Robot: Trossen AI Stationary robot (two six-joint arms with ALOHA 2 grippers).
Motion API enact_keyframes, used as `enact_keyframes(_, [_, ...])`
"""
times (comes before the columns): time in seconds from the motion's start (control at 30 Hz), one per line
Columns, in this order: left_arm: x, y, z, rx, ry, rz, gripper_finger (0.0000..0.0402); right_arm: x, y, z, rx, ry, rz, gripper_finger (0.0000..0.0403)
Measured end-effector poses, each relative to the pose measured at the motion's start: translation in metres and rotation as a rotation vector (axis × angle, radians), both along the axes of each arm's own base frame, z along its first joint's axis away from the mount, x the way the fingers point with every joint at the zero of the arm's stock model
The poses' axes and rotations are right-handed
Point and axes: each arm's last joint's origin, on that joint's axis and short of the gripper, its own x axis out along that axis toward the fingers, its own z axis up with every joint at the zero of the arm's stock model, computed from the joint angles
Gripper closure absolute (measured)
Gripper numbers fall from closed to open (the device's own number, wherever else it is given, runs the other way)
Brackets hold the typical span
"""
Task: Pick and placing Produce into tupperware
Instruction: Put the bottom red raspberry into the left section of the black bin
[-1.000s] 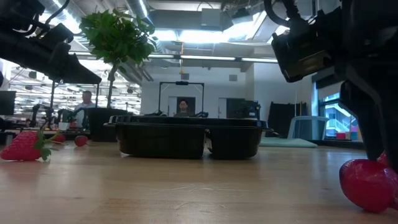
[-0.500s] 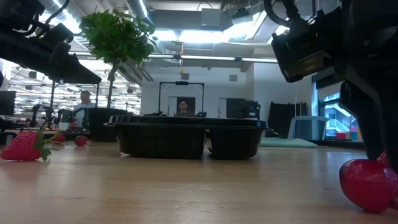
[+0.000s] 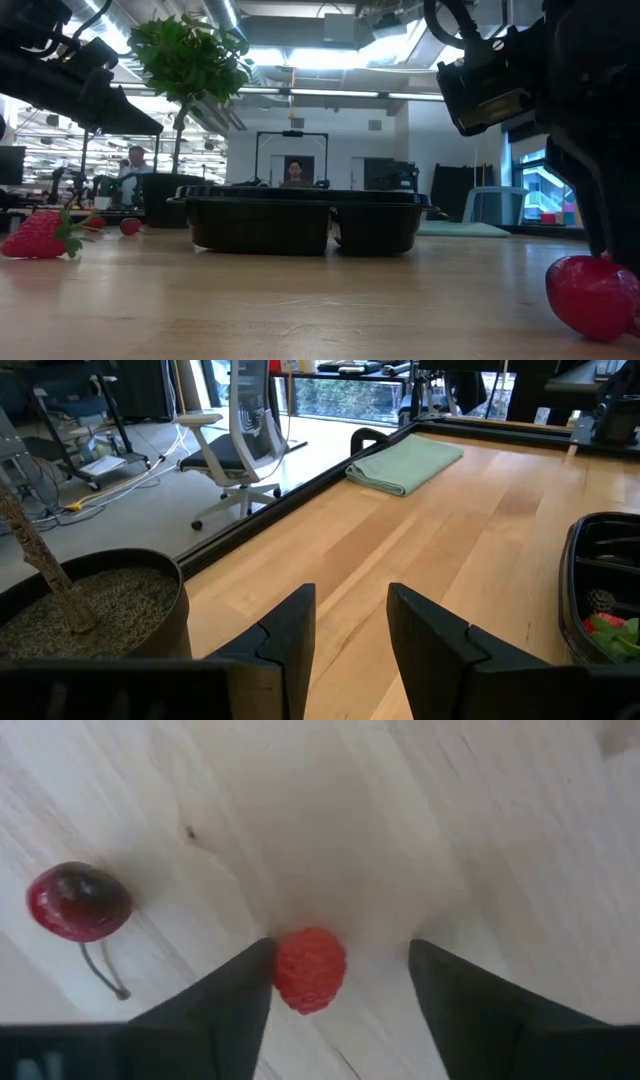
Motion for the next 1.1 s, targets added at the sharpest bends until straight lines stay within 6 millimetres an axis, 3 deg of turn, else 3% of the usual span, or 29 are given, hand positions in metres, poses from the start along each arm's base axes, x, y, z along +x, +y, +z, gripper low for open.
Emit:
enact_keyframes(0.57, [0.000, 0.000, 0.000, 0.000, 0.000, 0.000, 0.0282, 0.000, -0.001, 0.000, -0.024, -0.013, 0.001, 0.0295])
enact_keyframes(0.8, [0.000, 0.000, 0.000, 0.000, 0.000, 0.000, 0.0282, 0.000, -0.001, 0.000, -0.026, -0.015, -0.001, 0.0309])
enact_keyframes(0.93, [0.000, 0.000, 0.000, 0.000, 0.000, 0.000, 0.0282, 0.005, -0.001, 0.009, -0.039, 0.005, 0.018, 0.0309])
enact_keyframes(1.1, [0.000, 0.000, 0.000, 0.000, -0.001, 0.000, 0.0282, 0.027, -0.007, 0.044, -0.039, -0.055, 0.068, 0.0309])
